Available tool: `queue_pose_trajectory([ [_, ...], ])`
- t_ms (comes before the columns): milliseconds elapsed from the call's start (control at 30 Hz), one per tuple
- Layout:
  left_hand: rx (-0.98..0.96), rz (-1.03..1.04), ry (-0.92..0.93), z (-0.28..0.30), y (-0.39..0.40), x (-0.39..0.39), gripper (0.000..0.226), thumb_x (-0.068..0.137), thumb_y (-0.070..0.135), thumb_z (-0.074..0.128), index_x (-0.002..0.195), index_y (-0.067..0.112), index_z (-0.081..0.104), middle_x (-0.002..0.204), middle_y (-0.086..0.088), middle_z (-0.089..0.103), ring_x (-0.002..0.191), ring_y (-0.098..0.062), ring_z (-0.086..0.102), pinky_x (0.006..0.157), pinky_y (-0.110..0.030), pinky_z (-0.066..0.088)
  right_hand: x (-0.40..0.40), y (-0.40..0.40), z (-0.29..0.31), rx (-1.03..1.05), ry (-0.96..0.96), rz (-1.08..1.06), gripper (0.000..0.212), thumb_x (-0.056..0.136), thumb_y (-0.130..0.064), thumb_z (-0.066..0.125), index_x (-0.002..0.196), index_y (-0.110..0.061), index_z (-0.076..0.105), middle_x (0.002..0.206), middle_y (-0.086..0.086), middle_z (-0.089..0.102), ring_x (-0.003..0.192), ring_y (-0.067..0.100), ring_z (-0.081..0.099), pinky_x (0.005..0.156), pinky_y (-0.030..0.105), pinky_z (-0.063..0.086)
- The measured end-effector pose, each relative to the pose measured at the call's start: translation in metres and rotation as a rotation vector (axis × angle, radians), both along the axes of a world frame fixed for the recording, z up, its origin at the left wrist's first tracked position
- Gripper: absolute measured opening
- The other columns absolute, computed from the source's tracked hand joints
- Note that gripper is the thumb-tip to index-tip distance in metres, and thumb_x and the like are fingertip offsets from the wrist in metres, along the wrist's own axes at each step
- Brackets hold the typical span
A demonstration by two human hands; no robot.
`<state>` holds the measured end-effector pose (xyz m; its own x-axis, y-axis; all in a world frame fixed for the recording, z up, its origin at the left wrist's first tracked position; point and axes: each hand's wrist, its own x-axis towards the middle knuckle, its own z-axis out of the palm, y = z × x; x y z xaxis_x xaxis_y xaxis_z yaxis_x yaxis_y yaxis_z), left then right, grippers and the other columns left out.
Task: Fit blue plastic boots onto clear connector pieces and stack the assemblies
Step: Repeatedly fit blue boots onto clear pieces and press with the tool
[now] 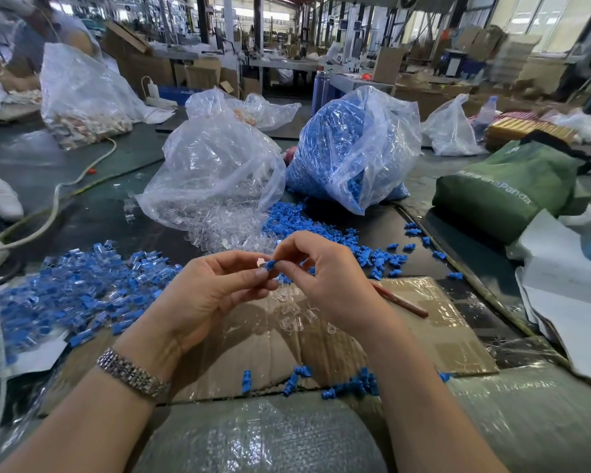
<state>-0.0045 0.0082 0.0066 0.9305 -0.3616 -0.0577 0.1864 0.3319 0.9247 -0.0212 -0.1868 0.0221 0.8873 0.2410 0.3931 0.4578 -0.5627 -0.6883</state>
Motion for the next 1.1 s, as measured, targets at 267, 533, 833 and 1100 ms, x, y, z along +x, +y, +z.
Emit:
queue_pose_trajectory([
  [267, 0.035, 0.03, -0.007, 0.002, -0.001, -0.003, 0.022, 0.071, -0.001, 0.073, 0.093, -0.001, 0.079, 0.101, -0.027, 0.074, 0.085, -0.027, 0.076, 0.072, -0.026, 0.062, -0.001, -0.002, 0.002, -0.033, 0.029, -0.016, 0.006, 0.095, -0.018, 0.07, 0.1, -0.022, 0.069, 0.091, -0.013, 0.067, 0.089, 0.001, 0.062, 0.08, 0.009, 0.043],
  [533, -0.029, 0.071, 0.016, 0.0, -0.001, 0.001, 0.022, 0.073, -0.003, 0.072, 0.095, -0.003, 0.076, 0.106, -0.029, 0.073, 0.085, -0.028, 0.076, 0.07, -0.026, 0.062, 0.002, -0.053, -0.002, -0.616, 0.564, -0.649, 0.049, 0.089, -0.058, 0.067, 0.108, -0.015, 0.055, 0.133, 0.013, 0.047, 0.125, 0.032, 0.043, 0.105, 0.051, 0.043],
  [833, -0.108, 0.088, 0.071, 0.001, 0.004, 0.002, 0.029, 0.077, -0.001, 0.07, 0.106, -0.004, 0.067, 0.108, -0.026, 0.073, 0.086, -0.028, 0.076, 0.069, -0.025, 0.062, 0.002, -0.049, -0.003, -0.569, 0.553, -0.643, 0.023, 0.091, -0.034, 0.061, 0.079, -0.015, 0.056, 0.079, 0.006, 0.058, 0.077, 0.025, 0.058, 0.065, 0.036, 0.046],
  [1100, -0.166, 0.125, 0.096, 0.001, 0.006, 0.005, 0.03, 0.076, 0.002, 0.072, 0.106, 0.001, 0.068, 0.11, -0.023, 0.074, 0.091, -0.027, 0.076, 0.069, -0.026, 0.062, 0.004, -0.048, 0.007, -0.39, 0.552, -0.57, 0.026, 0.104, -0.028, 0.052, 0.082, -0.013, 0.052, 0.084, 0.008, 0.06, 0.072, 0.022, 0.055, 0.059, 0.034, 0.04],
])
